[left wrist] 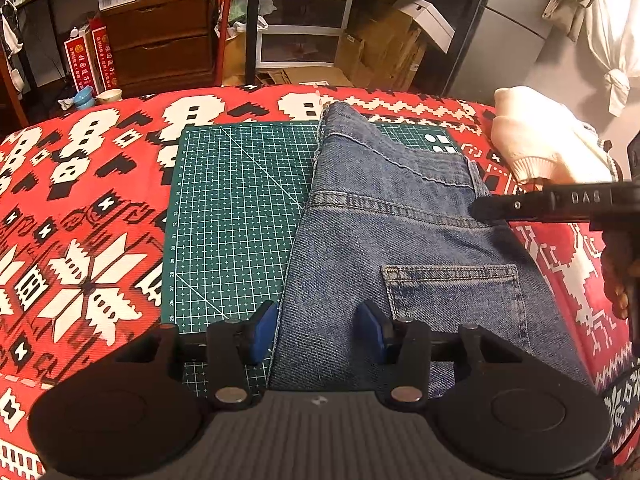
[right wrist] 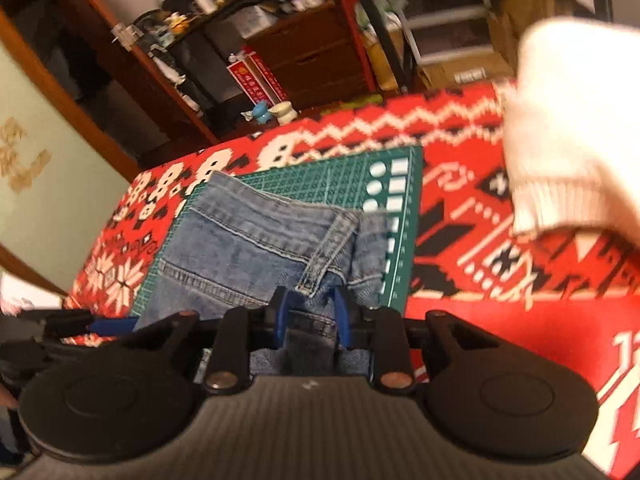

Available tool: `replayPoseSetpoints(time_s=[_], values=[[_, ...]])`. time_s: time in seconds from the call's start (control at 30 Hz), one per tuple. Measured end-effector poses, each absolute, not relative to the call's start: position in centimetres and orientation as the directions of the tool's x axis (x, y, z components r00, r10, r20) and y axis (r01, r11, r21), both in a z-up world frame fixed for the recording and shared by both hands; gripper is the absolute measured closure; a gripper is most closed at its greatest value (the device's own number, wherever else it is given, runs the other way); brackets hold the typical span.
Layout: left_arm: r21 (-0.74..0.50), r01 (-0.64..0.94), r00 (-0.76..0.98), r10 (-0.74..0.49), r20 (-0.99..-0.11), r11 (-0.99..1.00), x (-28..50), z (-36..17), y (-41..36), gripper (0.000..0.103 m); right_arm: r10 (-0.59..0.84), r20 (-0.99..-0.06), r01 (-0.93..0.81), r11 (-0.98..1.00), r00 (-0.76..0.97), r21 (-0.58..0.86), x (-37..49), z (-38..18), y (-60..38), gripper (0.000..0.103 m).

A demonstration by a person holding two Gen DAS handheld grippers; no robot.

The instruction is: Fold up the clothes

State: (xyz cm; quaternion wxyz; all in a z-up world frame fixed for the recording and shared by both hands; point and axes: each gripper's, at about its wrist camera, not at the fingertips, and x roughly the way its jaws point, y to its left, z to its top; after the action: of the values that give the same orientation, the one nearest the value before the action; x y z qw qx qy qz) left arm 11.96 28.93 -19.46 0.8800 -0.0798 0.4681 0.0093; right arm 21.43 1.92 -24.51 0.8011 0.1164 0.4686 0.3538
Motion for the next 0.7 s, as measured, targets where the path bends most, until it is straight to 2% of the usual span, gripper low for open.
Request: replayPoseSetpoints(time_s=[0.13,0.2,0.23,0.27,0.33,0.43,0.5,0.6,0.7], values=[[-0.142,-0.104,0.561,-0.06,-0.826,0.984,11.9,-19.5,29.1,0.057,0.685,-0.658,-0.401,0.723,0.313,0.563,22.2,-25.1,1.4,0.074],[-0.145,-0.111,0.563,-0.058,-0.824,0.983,11.9,-19.5,29.1,0.057,0.702,-0.639,-0.367,0.711,0.315,0.6,22.4,-25.5,1.2,0.07],[-0.147,-0.114,0.564,-0.057,-0.824,0.983,11.9,-19.4,29.1,0.057,0.699,-0.64,-0.361,0.714,0.32,0.6,22.3,-25.5,1.2,0.073],[-0.148,-0.117,0.565,-0.057,-0.823,0.982,11.8,-19.4,29.1,0.057,0.69,-0.645,-0.363,0.723,0.328,0.588,22.2,-25.5,1.3,0.089],[-0.151,-0.124,0.567,-0.055,-0.822,0.981,11.8,-19.4,29.1,0.06,0.677,-0.647,-0.417,0.732,0.352,0.539,21.3,-24.8,1.8,0.094],[-0.158,-0.124,0.58,-0.057,-0.813,0.98,11.7,-19.0,29.0,0.066,0.653,-0.638,-0.509,0.743,0.407,0.435,19.6,-22.7,2.8,0.096],[-0.163,-0.11,0.601,-0.066,-0.797,0.98,11.5,-18.3,28.7,0.066,0.647,-0.62,-0.555,0.741,0.443,0.378,18.4,-21.0,3.3,0.097],[-0.171,-0.087,0.632,-0.078,-0.771,0.981,11.3,-17.2,28.3,0.066,0.659,-0.579,-0.571,0.736,0.48,0.364,17.4,-18.9,2.4,0.097],[-0.178,-0.065,0.662,-0.091,-0.744,0.982,11.1,-16.1,27.8,0.066,0.638,-0.582,-0.57,0.752,0.504,0.331,17.7,-18.4,1.5,0.097]])
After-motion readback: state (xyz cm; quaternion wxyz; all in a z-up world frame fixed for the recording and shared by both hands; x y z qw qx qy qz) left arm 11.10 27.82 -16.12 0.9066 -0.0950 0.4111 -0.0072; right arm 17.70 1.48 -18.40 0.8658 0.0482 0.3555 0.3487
